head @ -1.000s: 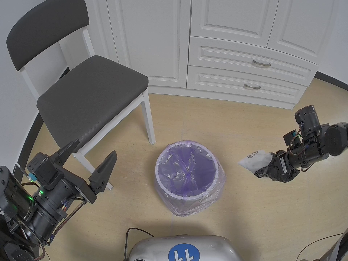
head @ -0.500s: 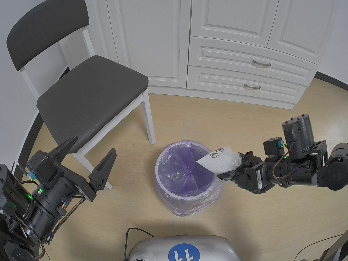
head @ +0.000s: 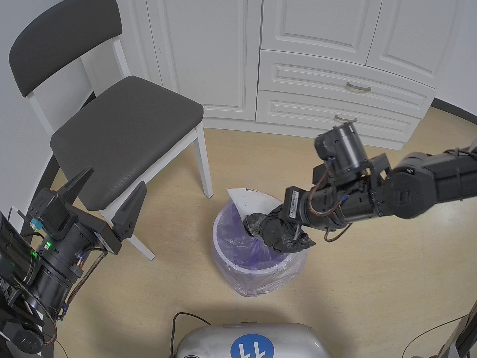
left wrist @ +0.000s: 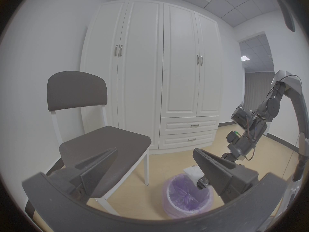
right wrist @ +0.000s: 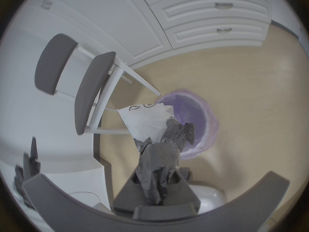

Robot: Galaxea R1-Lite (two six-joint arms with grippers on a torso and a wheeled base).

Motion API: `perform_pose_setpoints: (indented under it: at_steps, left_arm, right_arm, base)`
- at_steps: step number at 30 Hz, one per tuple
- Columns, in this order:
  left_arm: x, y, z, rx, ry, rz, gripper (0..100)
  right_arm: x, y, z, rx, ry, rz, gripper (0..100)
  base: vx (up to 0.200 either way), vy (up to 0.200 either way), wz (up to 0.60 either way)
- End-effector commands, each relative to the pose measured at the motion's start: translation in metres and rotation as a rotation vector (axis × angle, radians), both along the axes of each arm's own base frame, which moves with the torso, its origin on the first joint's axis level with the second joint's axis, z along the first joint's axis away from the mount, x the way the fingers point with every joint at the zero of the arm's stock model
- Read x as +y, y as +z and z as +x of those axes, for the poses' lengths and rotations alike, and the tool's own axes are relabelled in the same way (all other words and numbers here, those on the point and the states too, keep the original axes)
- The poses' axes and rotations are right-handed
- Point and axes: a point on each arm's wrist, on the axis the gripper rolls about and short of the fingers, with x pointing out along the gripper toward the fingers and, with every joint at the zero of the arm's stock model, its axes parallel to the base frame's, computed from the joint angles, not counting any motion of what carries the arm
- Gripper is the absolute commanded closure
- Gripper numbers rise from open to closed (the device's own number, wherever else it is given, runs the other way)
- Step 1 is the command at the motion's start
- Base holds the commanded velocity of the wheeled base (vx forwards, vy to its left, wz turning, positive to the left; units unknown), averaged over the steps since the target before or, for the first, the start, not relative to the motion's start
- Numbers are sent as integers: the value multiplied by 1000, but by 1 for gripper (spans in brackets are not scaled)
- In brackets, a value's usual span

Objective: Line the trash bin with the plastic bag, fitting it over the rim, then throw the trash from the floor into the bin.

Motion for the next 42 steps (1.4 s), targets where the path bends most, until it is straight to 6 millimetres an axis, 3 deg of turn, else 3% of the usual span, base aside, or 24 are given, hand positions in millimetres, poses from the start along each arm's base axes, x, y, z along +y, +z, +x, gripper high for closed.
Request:
perform_pose_setpoints:
  at_steps: [1,8,18,29,35,42]
  left_arm:
    - [8,6,6,-27,48,-4,0]
    - [15,8,13,-31,98,-7,0]
    - [18,4,18,-14,104,1,0]
    - [18,2,19,-6,104,5,0]
    - [17,2,19,-6,104,4,0]
    - [16,-2,22,13,104,16,0]
  right_arm:
    - [35,-41,38,210,-64,13,100]
    - [48,-72,60,308,-127,-24,100]
    - [36,-81,79,312,-175,-20,100]
    - [27,-114,103,382,-219,-74,100]
    - [27,-119,112,389,-230,-77,100]
    - [42,-106,115,326,-141,-110,100]
  base:
    - [0,0,0]
    - [0,0,0]
    - [0,0,0]
    - [0,0,0]
    - [0,0,0]
    - [0,0,0]
